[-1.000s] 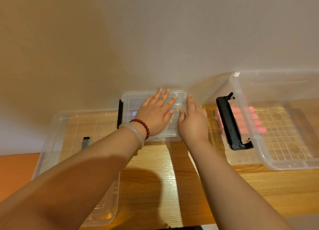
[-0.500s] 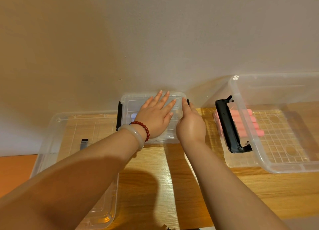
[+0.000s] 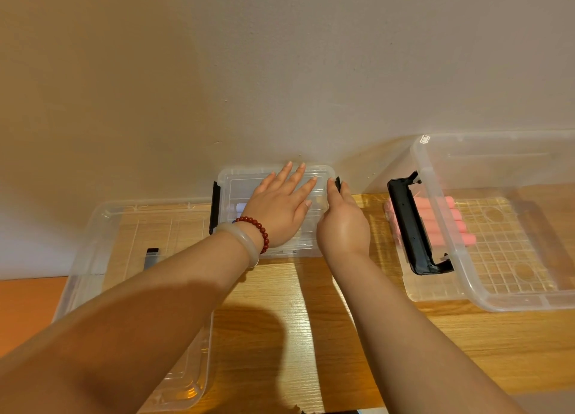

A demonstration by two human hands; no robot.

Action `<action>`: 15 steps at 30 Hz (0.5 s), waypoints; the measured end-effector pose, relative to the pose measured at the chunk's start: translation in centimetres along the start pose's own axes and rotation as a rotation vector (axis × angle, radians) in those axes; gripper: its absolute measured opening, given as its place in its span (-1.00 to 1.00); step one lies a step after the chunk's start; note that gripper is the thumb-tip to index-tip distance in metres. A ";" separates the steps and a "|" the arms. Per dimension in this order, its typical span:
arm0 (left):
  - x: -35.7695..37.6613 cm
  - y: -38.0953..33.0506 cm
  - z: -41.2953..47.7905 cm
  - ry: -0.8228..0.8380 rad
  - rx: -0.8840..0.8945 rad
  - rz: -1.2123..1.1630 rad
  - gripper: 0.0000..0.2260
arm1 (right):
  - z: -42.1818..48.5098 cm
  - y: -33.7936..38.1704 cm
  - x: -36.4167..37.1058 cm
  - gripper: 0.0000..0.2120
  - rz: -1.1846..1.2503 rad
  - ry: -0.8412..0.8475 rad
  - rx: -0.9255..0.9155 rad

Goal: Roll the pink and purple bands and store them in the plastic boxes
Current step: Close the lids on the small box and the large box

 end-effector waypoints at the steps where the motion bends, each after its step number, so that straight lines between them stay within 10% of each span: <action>1: -0.1 0.0 0.0 0.001 0.000 -0.003 -0.55 | 0.0 0.0 0.1 -0.41 -0.009 0.005 -0.006; 15: -2.4 2.8 -3.9 -0.069 -0.011 -0.152 -0.55 | -3.2 4.6 0.7 -0.50 -0.144 -0.077 -0.120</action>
Point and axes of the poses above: each hand's wrist, its own z-axis towards the middle knuckle, its own x-axis out of the palm, y = z × x, the point moved 10 cm from there along z, towards the middle knuckle, and after that the axes turned 1 degree about z, right-handed, at the moved point
